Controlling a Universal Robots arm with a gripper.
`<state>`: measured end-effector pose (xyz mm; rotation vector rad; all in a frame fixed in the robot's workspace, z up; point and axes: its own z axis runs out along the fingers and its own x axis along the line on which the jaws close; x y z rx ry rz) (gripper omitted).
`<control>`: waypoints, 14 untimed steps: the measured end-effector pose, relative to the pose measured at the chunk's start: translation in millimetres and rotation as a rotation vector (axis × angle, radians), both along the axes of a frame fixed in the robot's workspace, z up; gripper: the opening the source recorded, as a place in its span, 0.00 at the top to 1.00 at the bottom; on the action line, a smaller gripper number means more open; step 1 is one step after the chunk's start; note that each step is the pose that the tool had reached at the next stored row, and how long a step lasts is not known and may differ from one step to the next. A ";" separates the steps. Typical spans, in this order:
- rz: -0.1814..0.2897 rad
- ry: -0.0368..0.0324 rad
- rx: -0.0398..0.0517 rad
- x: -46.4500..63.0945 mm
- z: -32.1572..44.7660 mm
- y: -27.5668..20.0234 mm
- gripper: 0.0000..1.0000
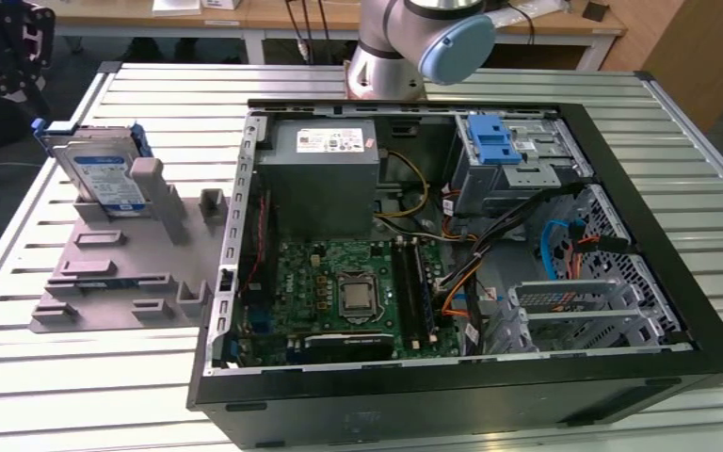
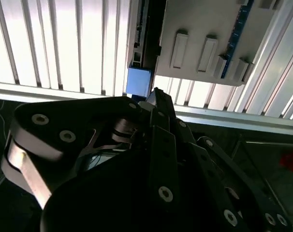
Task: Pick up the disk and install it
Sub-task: 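Pick up the disk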
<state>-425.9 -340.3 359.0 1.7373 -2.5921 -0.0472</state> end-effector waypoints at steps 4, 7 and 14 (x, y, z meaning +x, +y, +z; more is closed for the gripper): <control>0.062 -0.0039 0.0000 0.0 -0.4 0.0 0.89; 0.113 -0.0060 0.0001 0.0 -0.8 0.0 0.89; 0.237 -0.0099 0.0002 0.0 -1.5 0.0 0.89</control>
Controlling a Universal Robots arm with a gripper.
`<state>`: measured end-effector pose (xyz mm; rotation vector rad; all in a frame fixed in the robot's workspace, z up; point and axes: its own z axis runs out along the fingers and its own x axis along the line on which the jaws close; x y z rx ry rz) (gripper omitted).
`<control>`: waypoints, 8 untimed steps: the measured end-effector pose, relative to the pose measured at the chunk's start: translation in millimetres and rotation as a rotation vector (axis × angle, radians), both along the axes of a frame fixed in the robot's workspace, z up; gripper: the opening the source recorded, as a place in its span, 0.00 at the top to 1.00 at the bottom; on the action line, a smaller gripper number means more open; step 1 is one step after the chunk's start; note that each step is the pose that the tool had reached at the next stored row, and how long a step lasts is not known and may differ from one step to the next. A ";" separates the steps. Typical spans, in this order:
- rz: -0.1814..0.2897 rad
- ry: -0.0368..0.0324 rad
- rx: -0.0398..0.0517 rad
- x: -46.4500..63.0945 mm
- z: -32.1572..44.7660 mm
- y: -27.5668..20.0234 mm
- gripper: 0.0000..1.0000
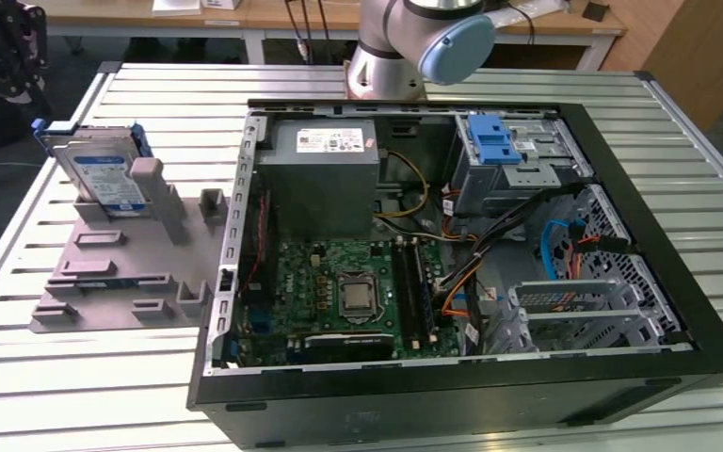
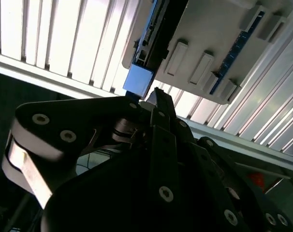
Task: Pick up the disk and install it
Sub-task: 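Pick up the disk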
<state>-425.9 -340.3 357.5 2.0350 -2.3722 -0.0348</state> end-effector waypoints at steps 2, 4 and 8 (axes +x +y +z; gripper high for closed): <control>0.028 -0.0008 0.0000 0.0 -0.2 0.0 0.89; 0.046 -0.0012 0.0000 0.0 -0.5 0.0 0.89; 0.053 -0.0022 0.0000 0.0 -1.2 0.0 0.89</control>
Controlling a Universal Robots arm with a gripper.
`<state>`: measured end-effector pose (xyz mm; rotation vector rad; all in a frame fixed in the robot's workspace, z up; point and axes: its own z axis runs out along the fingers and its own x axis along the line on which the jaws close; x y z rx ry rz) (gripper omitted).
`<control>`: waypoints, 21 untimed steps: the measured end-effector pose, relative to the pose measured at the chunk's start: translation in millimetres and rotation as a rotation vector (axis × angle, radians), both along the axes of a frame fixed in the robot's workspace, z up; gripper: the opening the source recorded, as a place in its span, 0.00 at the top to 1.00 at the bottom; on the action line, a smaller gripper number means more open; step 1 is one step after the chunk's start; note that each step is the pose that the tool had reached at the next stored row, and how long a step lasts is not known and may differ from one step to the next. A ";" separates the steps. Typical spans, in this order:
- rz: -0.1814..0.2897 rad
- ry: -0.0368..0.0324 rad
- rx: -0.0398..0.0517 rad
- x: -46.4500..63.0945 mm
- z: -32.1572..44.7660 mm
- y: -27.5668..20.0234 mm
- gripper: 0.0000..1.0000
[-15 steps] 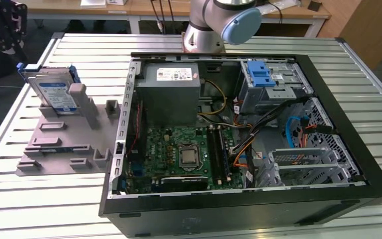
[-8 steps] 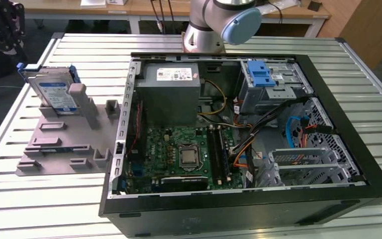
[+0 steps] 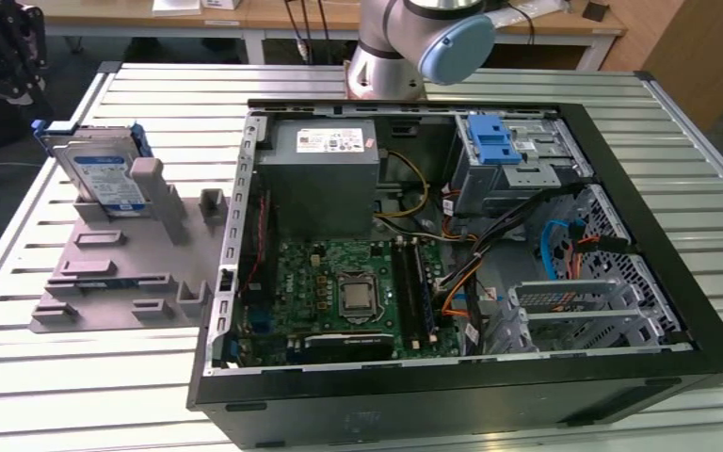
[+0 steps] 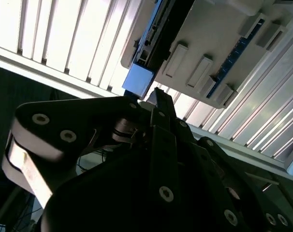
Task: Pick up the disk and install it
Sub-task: 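Pick up the disk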
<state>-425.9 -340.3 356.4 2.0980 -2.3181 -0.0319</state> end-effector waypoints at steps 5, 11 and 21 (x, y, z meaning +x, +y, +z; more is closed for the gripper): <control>0.000 -0.0001 -0.0021 -0.1 -0.6 1.7 0.71; 0.017 -0.0019 -0.0021 0.0 -5.2 6.1 0.47; 0.054 -0.0036 -0.0022 -0.7 -16.2 12.4 0.47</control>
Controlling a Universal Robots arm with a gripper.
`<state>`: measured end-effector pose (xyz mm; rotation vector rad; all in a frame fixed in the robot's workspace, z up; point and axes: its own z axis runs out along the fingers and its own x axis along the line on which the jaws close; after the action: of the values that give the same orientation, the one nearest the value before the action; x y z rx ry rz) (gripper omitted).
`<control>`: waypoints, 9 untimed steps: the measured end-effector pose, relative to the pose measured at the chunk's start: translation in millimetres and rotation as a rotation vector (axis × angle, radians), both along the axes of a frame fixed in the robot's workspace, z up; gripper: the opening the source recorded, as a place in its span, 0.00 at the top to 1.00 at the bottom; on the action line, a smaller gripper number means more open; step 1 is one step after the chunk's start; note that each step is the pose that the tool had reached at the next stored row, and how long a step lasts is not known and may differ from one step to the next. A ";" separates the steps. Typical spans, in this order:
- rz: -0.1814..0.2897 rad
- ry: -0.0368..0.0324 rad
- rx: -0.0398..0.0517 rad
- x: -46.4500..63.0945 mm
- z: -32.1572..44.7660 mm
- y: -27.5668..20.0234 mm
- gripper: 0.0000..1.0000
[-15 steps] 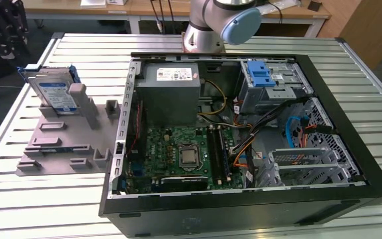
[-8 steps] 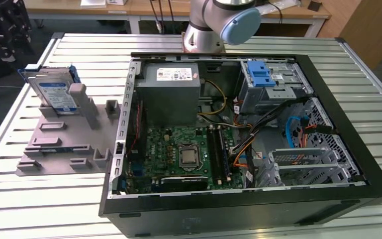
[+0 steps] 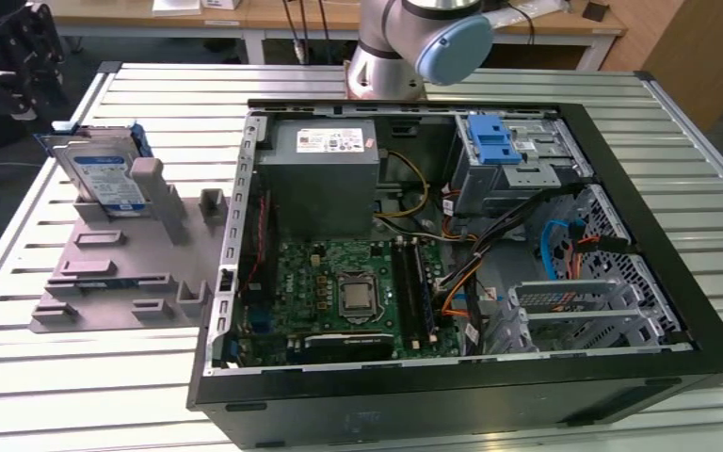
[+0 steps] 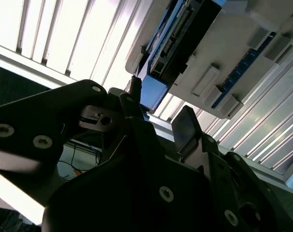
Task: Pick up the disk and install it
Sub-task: 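Pick up the disk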
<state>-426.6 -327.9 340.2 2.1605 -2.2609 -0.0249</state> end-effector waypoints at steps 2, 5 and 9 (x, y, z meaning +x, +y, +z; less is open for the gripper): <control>0.000 -0.0001 0.0000 -0.2 -2.0 0.4 0.47; 0.001 0.0000 -0.0001 -0.2 -4.4 1.4 0.47; 0.001 -0.0001 0.0000 -0.4 -8.2 2.1 0.47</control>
<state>-427.0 -325.9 331.9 2.1619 -2.2597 -0.0248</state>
